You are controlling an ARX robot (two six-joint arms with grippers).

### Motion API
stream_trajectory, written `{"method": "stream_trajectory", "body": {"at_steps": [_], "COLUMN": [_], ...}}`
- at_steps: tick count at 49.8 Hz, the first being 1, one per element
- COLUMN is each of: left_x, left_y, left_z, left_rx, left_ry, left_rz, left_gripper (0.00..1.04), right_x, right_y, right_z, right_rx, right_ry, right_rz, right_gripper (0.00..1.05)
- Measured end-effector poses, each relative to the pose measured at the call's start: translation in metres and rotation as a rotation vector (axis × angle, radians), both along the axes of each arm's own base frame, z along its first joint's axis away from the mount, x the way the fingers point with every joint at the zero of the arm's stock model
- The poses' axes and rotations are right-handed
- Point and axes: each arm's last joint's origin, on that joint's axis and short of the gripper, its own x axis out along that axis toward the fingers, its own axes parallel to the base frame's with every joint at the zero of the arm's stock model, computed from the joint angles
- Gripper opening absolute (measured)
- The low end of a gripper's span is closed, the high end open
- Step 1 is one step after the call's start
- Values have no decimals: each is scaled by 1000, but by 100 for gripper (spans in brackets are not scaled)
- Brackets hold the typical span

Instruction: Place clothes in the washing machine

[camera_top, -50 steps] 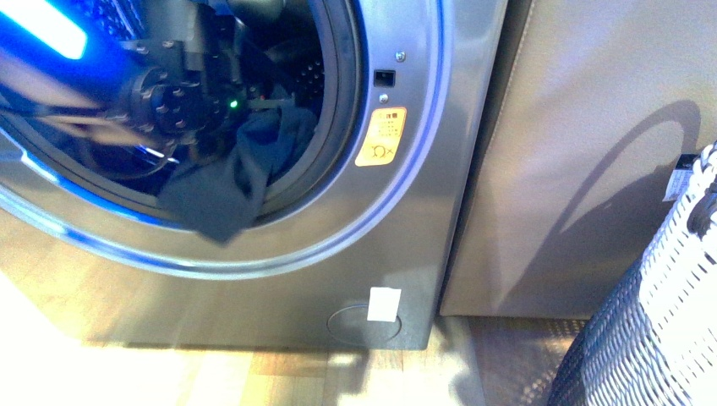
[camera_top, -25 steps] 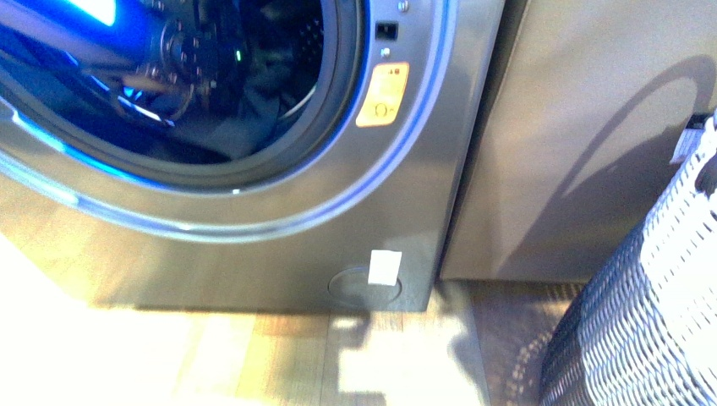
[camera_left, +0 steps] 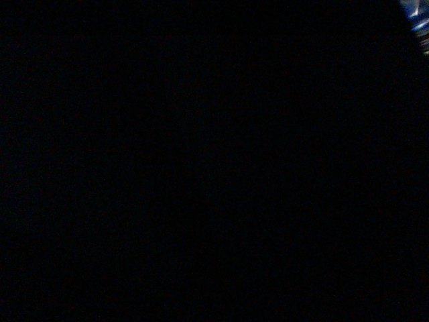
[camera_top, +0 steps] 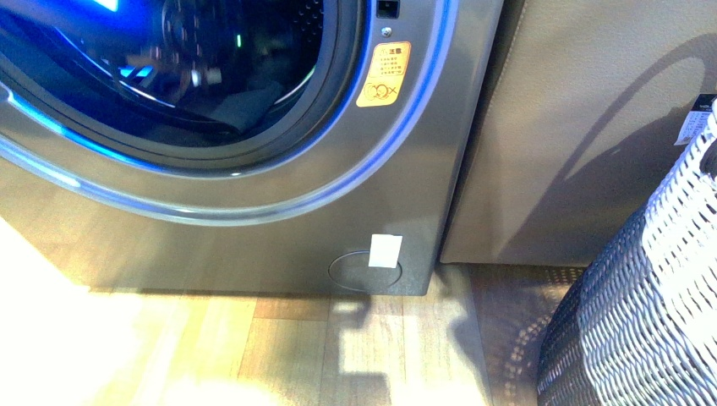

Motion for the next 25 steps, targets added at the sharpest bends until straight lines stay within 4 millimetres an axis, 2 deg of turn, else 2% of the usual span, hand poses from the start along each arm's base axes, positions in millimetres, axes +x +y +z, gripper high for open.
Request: {"method": "stream_trajectory", "body": {"at_steps": [7, 13, 17, 25], "left_x": [-14, -40, -61, -92], "left_y": [4, 10, 14, 15], "left_z": [5, 28, 38, 37], "left_rx": [-5, -18, -20, -19], "left_ry": [-12, -88, -114, -107], "left_rz": [-11, -42, -60, -98], "left_gripper": [72, 100, 98, 98], "right_x": [0, 0, 0, 0], "right_y": [0, 0, 0, 0], "right_z": [0, 0, 0, 0], "right_rx": [0, 0, 0, 0], "right_ry": [0, 0, 0, 0], "right_rz": [0, 0, 0, 0], "right_gripper": [97, 97, 97, 97]}}
